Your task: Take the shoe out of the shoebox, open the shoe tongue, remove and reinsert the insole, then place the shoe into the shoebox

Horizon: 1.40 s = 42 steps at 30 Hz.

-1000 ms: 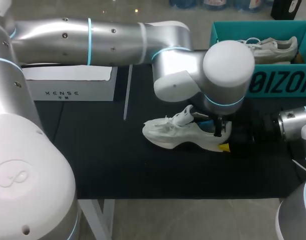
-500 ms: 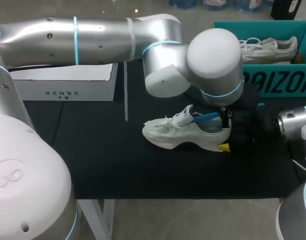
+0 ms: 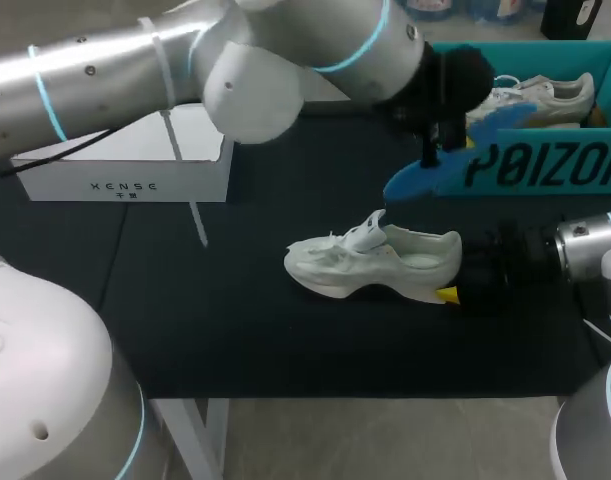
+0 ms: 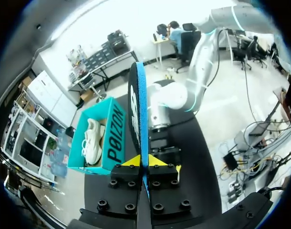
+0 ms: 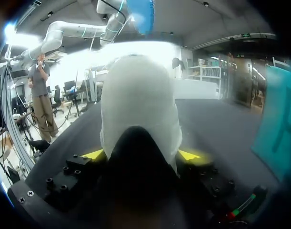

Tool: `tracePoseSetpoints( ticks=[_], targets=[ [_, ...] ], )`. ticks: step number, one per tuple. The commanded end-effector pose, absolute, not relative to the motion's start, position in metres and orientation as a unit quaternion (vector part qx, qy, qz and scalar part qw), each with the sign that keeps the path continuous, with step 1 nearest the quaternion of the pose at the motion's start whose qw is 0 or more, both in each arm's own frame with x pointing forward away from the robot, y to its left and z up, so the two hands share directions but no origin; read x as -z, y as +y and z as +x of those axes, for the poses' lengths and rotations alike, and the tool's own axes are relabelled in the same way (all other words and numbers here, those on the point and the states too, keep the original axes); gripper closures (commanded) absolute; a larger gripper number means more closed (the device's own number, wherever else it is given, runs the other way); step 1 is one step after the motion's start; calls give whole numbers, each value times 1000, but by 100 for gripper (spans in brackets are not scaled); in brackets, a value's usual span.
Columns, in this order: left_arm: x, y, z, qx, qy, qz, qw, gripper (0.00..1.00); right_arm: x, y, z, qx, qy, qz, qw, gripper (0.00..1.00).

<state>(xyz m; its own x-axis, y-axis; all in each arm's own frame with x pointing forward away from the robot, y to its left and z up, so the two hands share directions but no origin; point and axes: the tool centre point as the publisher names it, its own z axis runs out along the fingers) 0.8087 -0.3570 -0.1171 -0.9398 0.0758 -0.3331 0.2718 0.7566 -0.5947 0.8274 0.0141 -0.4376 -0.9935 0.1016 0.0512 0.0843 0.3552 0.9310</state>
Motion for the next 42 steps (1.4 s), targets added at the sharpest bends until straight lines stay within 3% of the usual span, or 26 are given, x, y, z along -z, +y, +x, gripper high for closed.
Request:
tracePoseSetpoints(
  ticks=[1,21,28,42],
  targets=[
    [56,-291,809,517,842,123,90,100,444,17,828,-564,824,57,8,100],
    [42,-278,816,538,831,117,83,100,444,17,828,-564,824,57,8,100],
    [-13,-250,827,587,799,102,-81,100,444,17,828,-564,824,57,8,100],
    [-64,-209,838,522,826,81,-196,100,444,17,828,-564,824,57,8,100]
  ],
)
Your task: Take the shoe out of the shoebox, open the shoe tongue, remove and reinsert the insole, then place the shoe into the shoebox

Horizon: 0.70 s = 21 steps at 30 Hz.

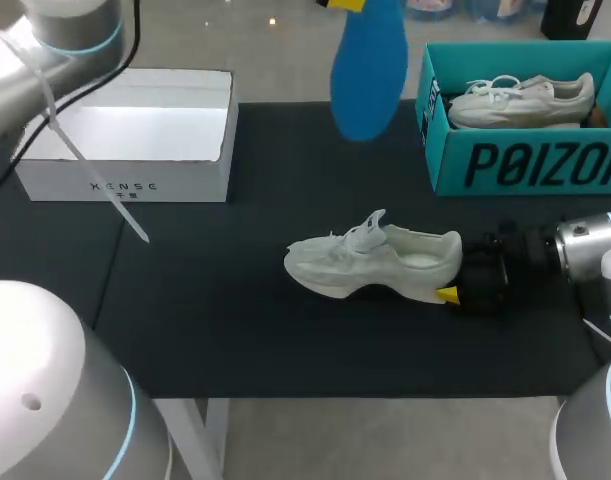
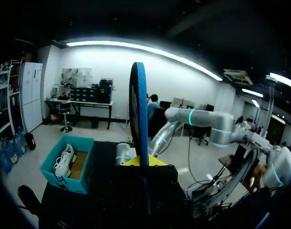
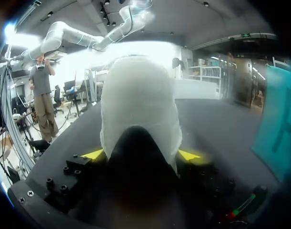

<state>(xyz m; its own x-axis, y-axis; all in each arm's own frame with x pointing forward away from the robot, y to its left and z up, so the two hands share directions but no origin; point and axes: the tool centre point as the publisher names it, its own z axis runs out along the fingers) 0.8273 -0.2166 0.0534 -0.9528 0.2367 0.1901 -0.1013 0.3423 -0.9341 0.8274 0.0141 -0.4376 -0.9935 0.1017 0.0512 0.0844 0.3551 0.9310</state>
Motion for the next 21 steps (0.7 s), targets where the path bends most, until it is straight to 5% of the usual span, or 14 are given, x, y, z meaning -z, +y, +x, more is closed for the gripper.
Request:
tracePoseSetpoints(
  ticks=[1,21],
  targets=[
    [-65,-207,838,-521,-826,-84,201,100,444,17,828,-564,824,57,8,100],
    [-68,-207,843,-543,-806,-76,224,100,444,17,828,-564,824,57,8,100]
  ],
)
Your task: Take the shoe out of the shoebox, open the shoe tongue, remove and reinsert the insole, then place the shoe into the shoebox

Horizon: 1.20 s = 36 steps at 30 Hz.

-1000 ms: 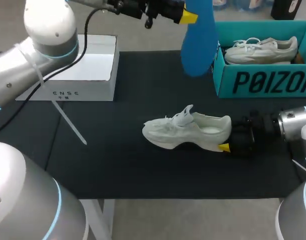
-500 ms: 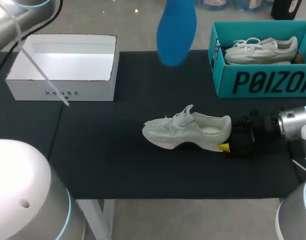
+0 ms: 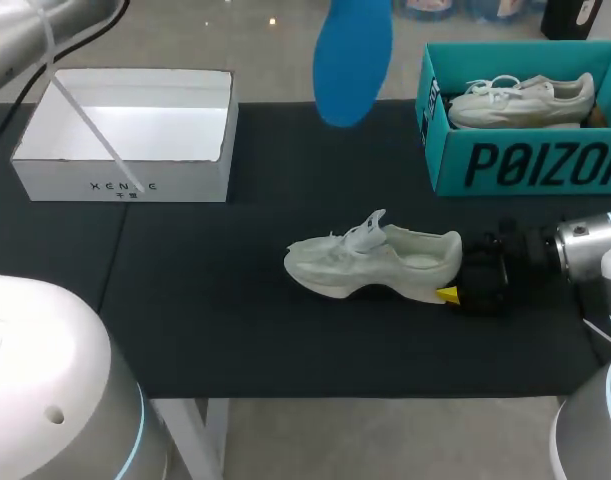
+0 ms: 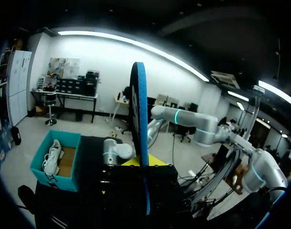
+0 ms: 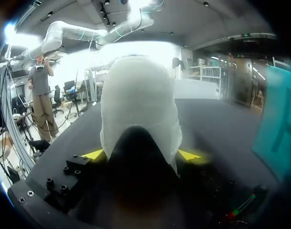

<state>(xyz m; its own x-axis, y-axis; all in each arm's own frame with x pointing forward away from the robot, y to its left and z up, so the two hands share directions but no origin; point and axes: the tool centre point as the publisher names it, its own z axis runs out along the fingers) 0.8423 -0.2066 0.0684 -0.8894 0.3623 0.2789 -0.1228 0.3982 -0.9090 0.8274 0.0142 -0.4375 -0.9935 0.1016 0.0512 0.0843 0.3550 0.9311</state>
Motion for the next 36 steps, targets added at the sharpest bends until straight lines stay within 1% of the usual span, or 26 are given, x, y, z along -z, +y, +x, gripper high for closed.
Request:
tracePoseSetpoints(
  ticks=[1,22,23,24,25,36],
  targets=[
    [-68,-207,843,-543,-806,-76,224,100,444,17,828,-564,824,57,8,100],
    [-68,-207,843,-543,-806,-76,224,100,444,17,828,-564,824,57,8,100],
    [-68,-207,843,-543,-806,-76,224,100,444,17,828,-564,824,57,8,87],
    [-68,-207,843,-543,-806,-76,224,100,444,17,828,-564,824,57,8,31],
    [-68,-207,843,-543,-806,-76,224,100,444,17,828,-564,824,57,8,0],
    [-68,-207,843,-543,-806,-76,224,100,438,-26,843,-558,828,48,5,0]
  ],
)
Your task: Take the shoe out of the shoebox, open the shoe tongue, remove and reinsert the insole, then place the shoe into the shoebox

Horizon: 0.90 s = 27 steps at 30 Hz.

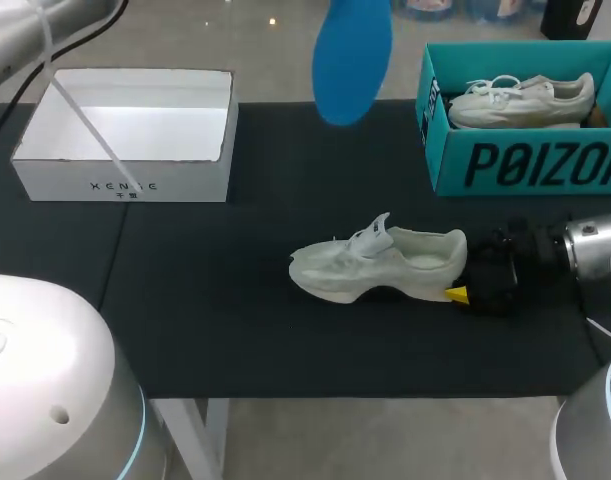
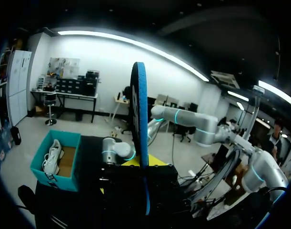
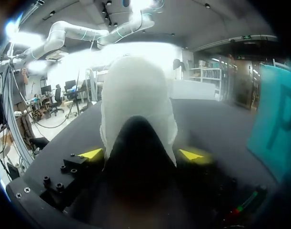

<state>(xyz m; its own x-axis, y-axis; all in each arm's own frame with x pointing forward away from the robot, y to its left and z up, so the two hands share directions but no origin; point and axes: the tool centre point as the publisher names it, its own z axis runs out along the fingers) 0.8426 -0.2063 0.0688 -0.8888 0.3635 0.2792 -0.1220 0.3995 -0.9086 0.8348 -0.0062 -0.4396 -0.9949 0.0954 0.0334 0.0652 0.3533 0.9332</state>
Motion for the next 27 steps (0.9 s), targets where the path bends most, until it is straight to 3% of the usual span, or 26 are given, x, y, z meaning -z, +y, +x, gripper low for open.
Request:
tracePoseSetpoints(
  ticks=[1,27],
  targets=[
    [-68,-207,843,-543,-806,-76,224,100,436,-31,845,-559,828,49,5,0],
    [-68,-207,843,-543,-806,-76,224,100,368,-84,863,-290,954,67,33,0]
  ],
)
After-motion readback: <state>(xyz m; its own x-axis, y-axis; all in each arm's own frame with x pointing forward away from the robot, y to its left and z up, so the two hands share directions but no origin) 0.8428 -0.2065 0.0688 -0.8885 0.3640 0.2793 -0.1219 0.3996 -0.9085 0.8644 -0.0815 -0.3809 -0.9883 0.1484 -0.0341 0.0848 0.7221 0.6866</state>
